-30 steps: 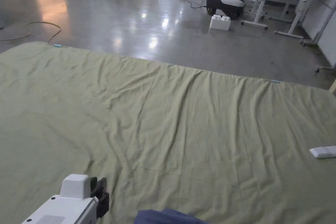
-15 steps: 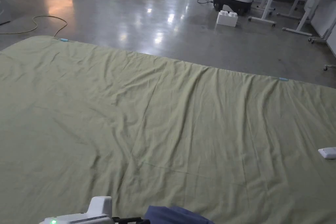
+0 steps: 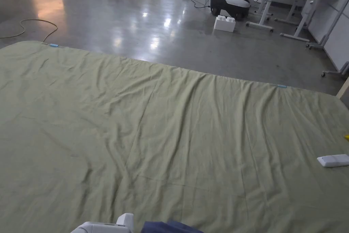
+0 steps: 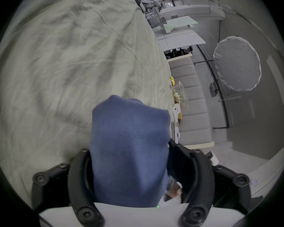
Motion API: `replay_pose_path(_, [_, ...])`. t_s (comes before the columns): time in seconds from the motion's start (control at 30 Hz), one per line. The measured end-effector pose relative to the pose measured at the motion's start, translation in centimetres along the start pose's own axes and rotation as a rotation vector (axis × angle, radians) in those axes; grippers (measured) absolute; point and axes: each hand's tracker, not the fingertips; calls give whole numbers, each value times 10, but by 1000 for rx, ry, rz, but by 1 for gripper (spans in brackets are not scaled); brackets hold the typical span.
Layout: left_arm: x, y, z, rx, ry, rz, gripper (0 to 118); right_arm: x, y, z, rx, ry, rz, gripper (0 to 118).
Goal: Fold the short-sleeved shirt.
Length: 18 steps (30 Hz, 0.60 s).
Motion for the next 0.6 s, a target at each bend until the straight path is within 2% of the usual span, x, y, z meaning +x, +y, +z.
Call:
replay_pose_path(0.03, [-1, 0, 0, 3, 34, -14, 53, 1, 1, 0, -2, 1, -4, 2])
replay_pose_path(0.07, [-2, 0, 1, 10, 68, -4, 39, 2, 1, 0, -4, 4, -10, 2])
replay_pose_path(0.13, [-8, -1, 1, 12, 24, 75, 34, 1, 1, 0, -4, 15, -4, 2])
replay_pose_path(0.23, [-5, -7, 3, 26, 38, 47, 29, 2, 3, 1, -3, 24, -8, 2])
replay_pose_path(0.4, [1, -5, 13, 41, -9, 92, 27, 3, 11, 3, -2, 29, 1, 2])
replay_pose_path(0.5, [9, -5, 28, 39, -35, 99, 27, 0, 30, 8, 35, -11, 88, 2])
replay_pose_path(0.6, [9, -1, 58, 68, -59, 102, 27, 9, 60, 18, 118, -17, 69, 2])
